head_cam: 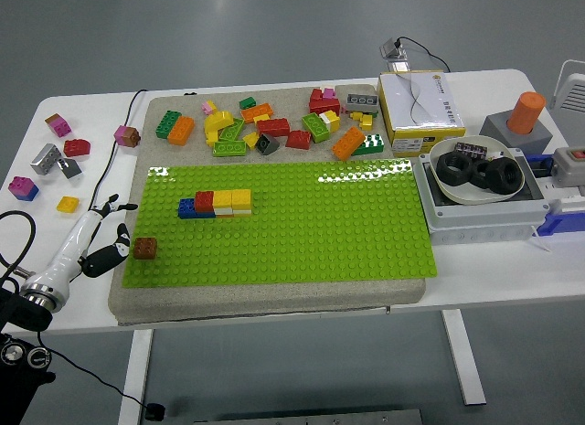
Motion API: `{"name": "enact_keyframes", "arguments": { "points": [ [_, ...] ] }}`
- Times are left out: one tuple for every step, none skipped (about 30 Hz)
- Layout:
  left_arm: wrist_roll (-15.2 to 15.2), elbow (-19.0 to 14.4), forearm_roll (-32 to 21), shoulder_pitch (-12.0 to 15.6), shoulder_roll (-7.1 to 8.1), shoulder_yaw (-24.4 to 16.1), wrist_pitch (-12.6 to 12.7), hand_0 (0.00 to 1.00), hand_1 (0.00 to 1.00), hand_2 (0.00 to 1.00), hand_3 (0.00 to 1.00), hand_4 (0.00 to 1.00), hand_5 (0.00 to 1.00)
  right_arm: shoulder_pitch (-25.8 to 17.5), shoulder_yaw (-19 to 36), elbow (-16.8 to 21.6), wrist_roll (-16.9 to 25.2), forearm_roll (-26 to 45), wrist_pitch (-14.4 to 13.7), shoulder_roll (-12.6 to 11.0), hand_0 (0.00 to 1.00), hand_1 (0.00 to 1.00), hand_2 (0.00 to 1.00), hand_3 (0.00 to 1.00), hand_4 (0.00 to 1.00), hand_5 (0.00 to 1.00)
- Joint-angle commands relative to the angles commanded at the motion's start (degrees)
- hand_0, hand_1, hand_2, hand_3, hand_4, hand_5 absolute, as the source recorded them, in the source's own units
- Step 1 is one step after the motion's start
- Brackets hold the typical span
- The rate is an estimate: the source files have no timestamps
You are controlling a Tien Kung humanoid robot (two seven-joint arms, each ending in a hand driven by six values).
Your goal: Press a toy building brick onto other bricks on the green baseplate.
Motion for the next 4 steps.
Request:
{"name": "enact_keyframes", "arguments": {
  "points": [
    [0.82, -1.02, -0.25, -0.12, 1.16, 0.23, -0.68, 0.992, 0.99, 0.998, 0.769, 0.525, 0.002, 0.03, -0.04, 0.0, 0.02, 0.1, -0.01, -0.09, 0.59, 0.586, 0.653, 0.657, 0.656, 0.829],
    [1.65, -1.71, -0.41, -0.27, 2.1, 0.47, -1.38, 0.992, 0.99, 0.998, 0.769, 0.525, 0.002, 0.06, -0.06, 0.0, 0.03, 0.16, -0.02, -0.16, 0.59, 0.586, 0.653, 0.657, 0.656, 0.829],
    [2.35, -2.19, -0.5, -0.42, 2.88, 0.72, -1.98, 0.992, 0.99, 0.998, 0.769, 0.525, 0.002, 0.08, -0.08, 0.0, 0.04, 0.21, -0.02, -0.22, 0.59, 0.586, 0.653, 0.657, 0.656, 0.829],
    [3.46, -2.71, -0.53, -0.75, 4.11, 1.31, -2.89, 0.992, 0.99, 0.998, 0.769, 0.525, 0.002, 0.13, -0.11, 0.0, 0.05, 0.31, -0.04, -0.35, 0.59, 0.586, 0.653, 0.657, 0.656, 0.829]
  ]
}}
